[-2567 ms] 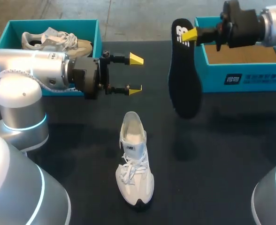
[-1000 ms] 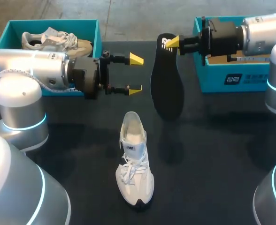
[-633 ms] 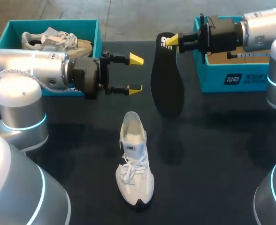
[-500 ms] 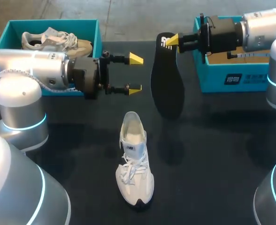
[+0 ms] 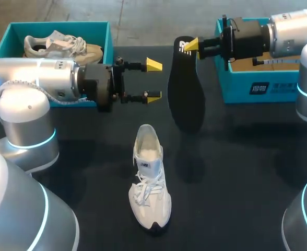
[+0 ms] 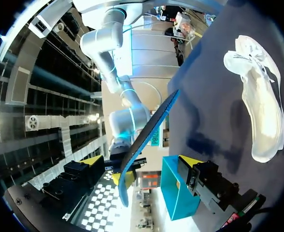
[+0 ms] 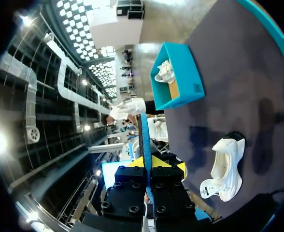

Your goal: Take the shoe out of the shoebox, open the shoe tongue, remove and reinsert the insole, then place the shoe into the shoebox

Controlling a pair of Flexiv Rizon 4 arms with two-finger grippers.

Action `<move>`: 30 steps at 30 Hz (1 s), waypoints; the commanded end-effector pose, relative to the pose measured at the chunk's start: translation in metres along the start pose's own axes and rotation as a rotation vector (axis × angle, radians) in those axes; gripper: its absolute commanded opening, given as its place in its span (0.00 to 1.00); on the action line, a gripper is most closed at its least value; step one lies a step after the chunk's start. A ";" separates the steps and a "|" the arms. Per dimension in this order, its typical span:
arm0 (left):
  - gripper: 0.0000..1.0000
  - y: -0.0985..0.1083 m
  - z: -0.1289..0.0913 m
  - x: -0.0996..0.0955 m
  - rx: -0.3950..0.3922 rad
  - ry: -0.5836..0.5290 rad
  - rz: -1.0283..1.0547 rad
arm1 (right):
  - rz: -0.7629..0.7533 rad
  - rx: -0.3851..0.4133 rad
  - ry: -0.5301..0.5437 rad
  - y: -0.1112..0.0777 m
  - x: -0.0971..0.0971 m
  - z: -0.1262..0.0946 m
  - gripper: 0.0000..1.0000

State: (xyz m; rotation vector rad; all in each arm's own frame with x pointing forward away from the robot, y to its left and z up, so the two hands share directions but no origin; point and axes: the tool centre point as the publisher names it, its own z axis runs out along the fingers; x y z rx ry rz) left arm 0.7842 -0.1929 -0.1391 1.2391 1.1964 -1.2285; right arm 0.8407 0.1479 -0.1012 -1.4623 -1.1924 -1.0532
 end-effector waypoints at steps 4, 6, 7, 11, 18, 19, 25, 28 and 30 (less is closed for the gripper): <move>1.00 0.002 0.011 0.000 -0.005 -0.022 0.008 | 0.002 0.000 -0.005 0.000 0.001 0.001 0.00; 1.00 0.003 0.018 0.002 0.003 -0.029 0.010 | 0.002 0.000 -0.005 0.000 0.001 0.001 0.00; 1.00 0.003 0.020 0.002 0.004 -0.030 0.013 | 0.002 0.000 -0.005 0.000 0.001 0.001 0.00; 1.00 0.003 0.027 0.001 0.004 -0.037 0.028 | 0.002 0.000 -0.005 0.000 0.001 0.001 0.00; 0.93 0.003 0.037 -0.004 0.014 -0.061 0.037 | 0.002 0.000 -0.005 0.000 0.001 0.001 0.00; 0.90 0.002 0.038 -0.004 0.016 -0.061 0.038 | 0.002 0.000 -0.005 0.000 0.001 0.001 0.00; 0.75 -0.006 0.044 -0.008 0.046 -0.054 0.050 | 0.002 0.000 -0.005 0.000 0.001 0.001 0.00; 0.66 -0.007 0.043 -0.007 0.044 -0.052 0.053 | 0.002 0.000 -0.005 0.000 0.001 0.001 0.00; 0.55 -0.007 0.042 -0.008 0.037 -0.050 0.058 | 0.002 0.000 -0.005 0.000 0.001 0.001 0.00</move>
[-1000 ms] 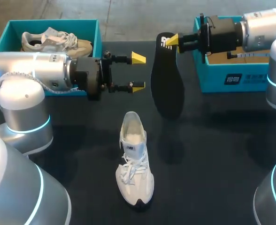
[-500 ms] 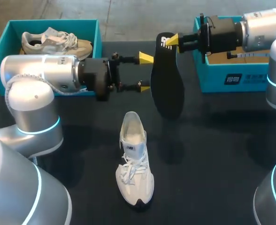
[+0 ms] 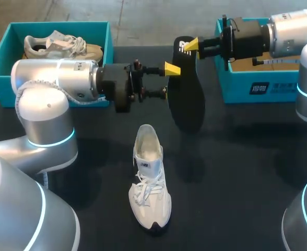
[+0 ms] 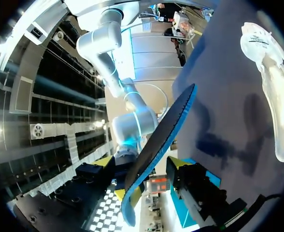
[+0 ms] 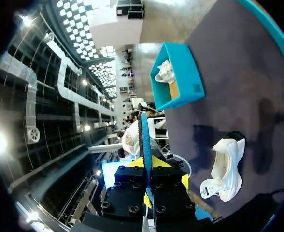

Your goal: Take the shoe out of the shoebox, open the shoe tongue, remove and reinsert the insole, then place the shoe into the shoebox

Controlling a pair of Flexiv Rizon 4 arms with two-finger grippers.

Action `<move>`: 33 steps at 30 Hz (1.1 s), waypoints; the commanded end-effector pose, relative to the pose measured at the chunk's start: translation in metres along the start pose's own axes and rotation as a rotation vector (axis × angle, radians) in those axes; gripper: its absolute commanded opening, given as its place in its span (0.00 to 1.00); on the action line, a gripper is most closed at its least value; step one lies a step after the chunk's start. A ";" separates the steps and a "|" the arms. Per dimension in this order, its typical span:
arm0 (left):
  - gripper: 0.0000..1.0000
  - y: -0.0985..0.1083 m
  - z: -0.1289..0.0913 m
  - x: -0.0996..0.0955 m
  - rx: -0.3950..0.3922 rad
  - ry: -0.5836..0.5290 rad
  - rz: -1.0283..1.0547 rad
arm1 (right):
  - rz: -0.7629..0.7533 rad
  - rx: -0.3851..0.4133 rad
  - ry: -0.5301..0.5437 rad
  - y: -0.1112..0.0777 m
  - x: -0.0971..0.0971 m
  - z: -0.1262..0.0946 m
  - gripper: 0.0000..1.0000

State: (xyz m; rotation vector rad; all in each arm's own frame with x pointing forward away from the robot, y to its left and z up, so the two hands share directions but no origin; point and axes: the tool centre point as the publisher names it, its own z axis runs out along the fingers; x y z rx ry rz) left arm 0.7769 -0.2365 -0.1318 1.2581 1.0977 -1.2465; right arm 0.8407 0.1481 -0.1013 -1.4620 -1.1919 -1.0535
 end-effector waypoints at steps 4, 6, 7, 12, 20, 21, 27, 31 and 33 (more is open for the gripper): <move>0.49 0.000 -0.005 -0.001 -0.017 0.003 0.006 | 0.002 0.000 -0.005 0.000 0.001 0.001 0.00; 0.48 0.001 -0.004 -0.002 -0.018 0.005 0.008 | 0.002 0.000 -0.005 0.000 0.001 0.001 0.00; 0.47 0.001 -0.004 -0.002 -0.017 0.006 0.008 | 0.002 0.000 -0.005 0.000 0.001 0.001 0.00; 0.44 0.002 0.000 -0.003 -0.004 0.009 0.014 | 0.002 0.000 -0.005 0.000 0.001 0.001 0.00; 0.36 0.004 0.002 -0.001 -0.006 0.012 0.026 | 0.002 0.000 -0.005 0.000 0.001 0.001 0.00; 0.36 0.004 0.003 -0.001 -0.006 0.012 0.026 | 0.002 0.000 -0.005 0.000 0.001 0.001 0.00; 0.30 0.005 0.006 -0.002 -0.005 0.006 0.025 | 0.002 0.000 -0.005 0.000 0.001 0.001 0.00; 0.29 0.004 0.008 -0.003 0.001 0.005 0.027 | 0.002 0.000 -0.005 0.000 0.001 0.001 0.00; 0.29 0.004 0.009 -0.003 0.003 0.005 0.029 | 0.002 0.000 -0.005 0.000 0.001 0.001 0.00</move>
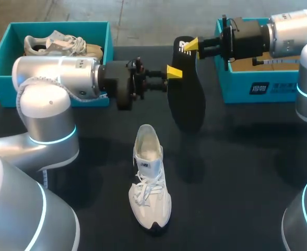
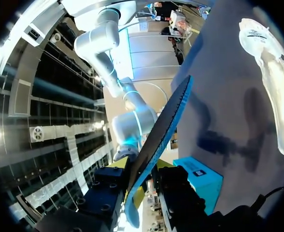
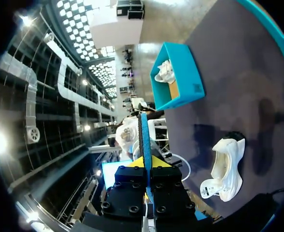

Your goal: Take the shoe out of the shoebox, open the shoe tongue, remove and reinsert the insole, then place the shoe into the shoebox

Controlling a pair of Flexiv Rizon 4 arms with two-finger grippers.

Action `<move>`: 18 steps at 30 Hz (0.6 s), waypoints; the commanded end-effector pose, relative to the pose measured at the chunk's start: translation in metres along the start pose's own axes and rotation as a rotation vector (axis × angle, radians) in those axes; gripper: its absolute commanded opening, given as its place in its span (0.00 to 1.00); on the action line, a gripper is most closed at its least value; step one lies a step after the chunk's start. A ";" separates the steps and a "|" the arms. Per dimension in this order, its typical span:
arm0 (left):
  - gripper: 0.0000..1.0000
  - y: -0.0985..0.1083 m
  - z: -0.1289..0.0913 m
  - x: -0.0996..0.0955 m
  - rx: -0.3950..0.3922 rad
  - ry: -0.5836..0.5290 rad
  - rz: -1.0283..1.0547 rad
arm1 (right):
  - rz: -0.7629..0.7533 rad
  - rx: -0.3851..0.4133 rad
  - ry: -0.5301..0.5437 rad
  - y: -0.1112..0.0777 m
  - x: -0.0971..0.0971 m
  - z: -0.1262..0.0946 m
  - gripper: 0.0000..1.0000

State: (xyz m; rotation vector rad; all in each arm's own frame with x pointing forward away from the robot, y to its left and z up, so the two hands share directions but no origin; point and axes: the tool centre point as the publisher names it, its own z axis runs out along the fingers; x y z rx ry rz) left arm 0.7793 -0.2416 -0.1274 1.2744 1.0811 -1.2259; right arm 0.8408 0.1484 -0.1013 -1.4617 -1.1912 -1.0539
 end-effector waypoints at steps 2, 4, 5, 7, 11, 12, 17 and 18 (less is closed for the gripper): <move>0.28 0.001 0.004 0.001 0.002 -0.001 0.004 | 0.002 0.000 -0.006 0.000 0.001 0.000 0.00; 0.25 0.001 0.005 0.000 0.002 -0.002 0.005 | 0.002 0.000 -0.006 0.000 0.001 0.000 0.00; 0.23 0.001 0.005 0.000 0.002 -0.001 0.007 | 0.002 0.000 -0.006 0.000 0.001 0.000 0.00; 0.16 0.002 0.005 0.000 0.001 -0.002 0.007 | 0.002 0.000 -0.006 0.000 0.001 0.000 0.00; 0.15 0.003 0.006 -0.001 -0.001 -0.003 0.006 | 0.002 0.000 -0.006 0.000 0.001 0.000 0.00; 0.14 0.003 0.007 -0.001 -0.001 -0.003 0.006 | 0.002 0.000 -0.006 0.000 0.001 0.000 0.00; 0.00 0.004 0.009 -0.001 0.000 -0.003 0.006 | 0.002 0.000 -0.006 0.000 0.001 0.000 0.00; 0.00 0.004 0.009 -0.001 0.000 -0.003 0.006 | 0.002 0.000 -0.006 0.000 0.001 0.000 0.00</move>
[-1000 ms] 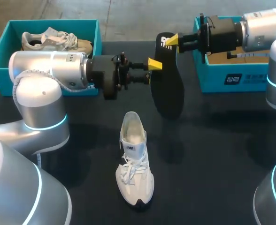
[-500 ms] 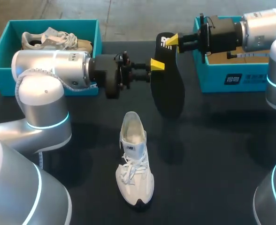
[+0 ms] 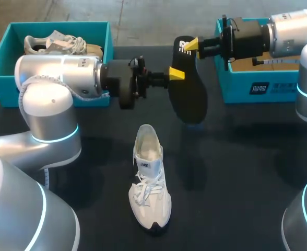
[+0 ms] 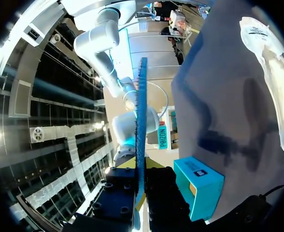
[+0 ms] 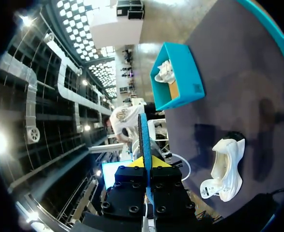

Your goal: Take the shoe out of the shoebox, open the shoe tongue, remove and reinsert the insole, then place the shoe into the shoebox

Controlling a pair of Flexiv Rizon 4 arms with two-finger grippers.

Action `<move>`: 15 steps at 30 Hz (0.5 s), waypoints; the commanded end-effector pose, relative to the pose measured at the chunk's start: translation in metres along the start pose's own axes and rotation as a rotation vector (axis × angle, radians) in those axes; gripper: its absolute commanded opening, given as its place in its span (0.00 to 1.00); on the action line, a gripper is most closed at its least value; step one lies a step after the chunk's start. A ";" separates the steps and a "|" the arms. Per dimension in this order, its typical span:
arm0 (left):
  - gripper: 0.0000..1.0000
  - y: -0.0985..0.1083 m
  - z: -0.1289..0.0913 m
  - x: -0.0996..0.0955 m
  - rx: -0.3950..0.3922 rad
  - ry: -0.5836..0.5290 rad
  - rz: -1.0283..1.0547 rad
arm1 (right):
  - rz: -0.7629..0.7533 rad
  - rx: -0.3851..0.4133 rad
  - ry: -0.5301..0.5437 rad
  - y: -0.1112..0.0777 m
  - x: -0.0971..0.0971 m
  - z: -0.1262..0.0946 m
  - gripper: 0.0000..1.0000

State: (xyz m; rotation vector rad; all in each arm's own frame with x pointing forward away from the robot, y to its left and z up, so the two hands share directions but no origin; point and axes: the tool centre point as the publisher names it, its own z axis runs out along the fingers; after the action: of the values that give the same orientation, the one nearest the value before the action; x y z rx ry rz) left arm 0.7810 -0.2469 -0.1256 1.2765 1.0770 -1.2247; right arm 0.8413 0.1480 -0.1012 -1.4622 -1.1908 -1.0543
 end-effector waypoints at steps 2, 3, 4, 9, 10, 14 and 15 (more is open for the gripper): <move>0.00 0.002 0.004 0.001 -0.001 -0.004 0.002 | 0.002 0.000 -0.006 -0.001 0.001 0.001 0.00; 0.00 0.002 0.005 0.001 -0.001 -0.005 0.003 | 0.002 0.000 -0.006 -0.001 0.001 0.001 0.00; 0.00 0.002 0.005 0.000 -0.001 -0.006 0.003 | 0.003 0.002 -0.005 -0.001 0.001 0.001 0.00; 0.00 0.002 0.005 -0.001 -0.001 -0.010 0.007 | -0.013 -0.013 0.004 -0.001 0.000 -0.003 1.00; 0.00 0.002 0.005 -0.001 -0.001 -0.011 0.007 | -0.014 -0.014 0.004 -0.001 0.001 -0.003 1.00; 0.00 0.004 0.005 -0.001 -0.007 -0.010 0.008 | -0.024 -0.022 0.008 -0.002 0.002 -0.005 1.00; 0.00 0.005 0.004 -0.001 -0.009 -0.008 0.007 | -0.025 -0.024 0.009 -0.002 0.002 -0.006 1.00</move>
State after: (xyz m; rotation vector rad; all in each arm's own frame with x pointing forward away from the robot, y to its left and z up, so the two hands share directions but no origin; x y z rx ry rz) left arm 0.7845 -0.2495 -0.1233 1.2689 1.0716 -1.2194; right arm 0.8430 0.1441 -0.0984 -1.4551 -1.1987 -1.0899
